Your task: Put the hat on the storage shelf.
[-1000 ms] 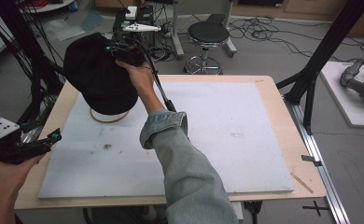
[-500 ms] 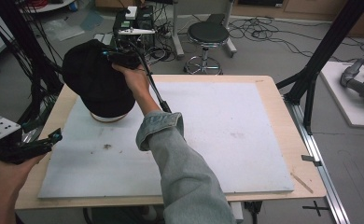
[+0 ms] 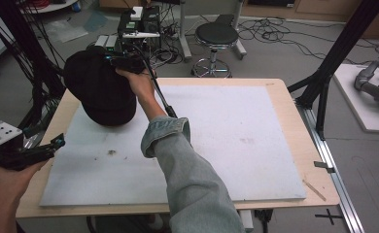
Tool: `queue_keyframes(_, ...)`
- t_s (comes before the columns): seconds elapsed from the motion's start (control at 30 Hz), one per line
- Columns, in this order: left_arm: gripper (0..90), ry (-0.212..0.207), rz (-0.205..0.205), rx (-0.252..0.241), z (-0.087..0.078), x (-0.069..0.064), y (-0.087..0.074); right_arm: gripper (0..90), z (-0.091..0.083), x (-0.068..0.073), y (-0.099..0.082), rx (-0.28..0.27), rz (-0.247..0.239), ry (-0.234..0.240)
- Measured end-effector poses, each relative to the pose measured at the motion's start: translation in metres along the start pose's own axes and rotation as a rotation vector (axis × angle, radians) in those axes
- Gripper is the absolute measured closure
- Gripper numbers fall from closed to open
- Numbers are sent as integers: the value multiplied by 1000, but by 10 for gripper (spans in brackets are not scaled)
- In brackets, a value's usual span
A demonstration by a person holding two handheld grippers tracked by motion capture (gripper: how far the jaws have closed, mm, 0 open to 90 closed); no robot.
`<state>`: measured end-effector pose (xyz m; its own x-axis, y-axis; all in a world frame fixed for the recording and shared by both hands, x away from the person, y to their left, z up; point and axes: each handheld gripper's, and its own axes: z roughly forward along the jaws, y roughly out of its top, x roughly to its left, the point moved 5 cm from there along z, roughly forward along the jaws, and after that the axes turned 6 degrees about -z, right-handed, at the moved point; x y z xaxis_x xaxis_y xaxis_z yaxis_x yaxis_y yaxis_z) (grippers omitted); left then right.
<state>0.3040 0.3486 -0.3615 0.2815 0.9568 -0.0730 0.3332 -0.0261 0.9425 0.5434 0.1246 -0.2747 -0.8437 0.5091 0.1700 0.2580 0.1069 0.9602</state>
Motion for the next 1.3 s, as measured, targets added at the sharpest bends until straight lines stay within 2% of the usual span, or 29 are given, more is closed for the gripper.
queue_keyframes(0.33,173,0,5,1,-1,1,0,551,-1,0,0,3,-5,-10)
queue_keyframes(0.53,173,-1,8,6,1,0,0,489,-14,-2,3,9,-40,-30)
queue_keyframes(0.7,173,-7,10,6,3,-3,0,461,-27,-9,4,19,-37,-48)
queue_keyframes(0.83,173,-11,14,10,7,-4,1,434,-47,-19,5,10,-45,-84)
queue_keyframes(0.87,173,-13,15,10,8,-5,1,434,-47,-19,5,10,-45,-84)
queue_keyframes(1.27,173,-42,30,20,28,-16,5,368,-126,-60,-7,4,-52,-208)
queue_keyframes(1.3,173,-45,31,22,31,-18,5,368,-126,-60,-7,4,-52,-208)
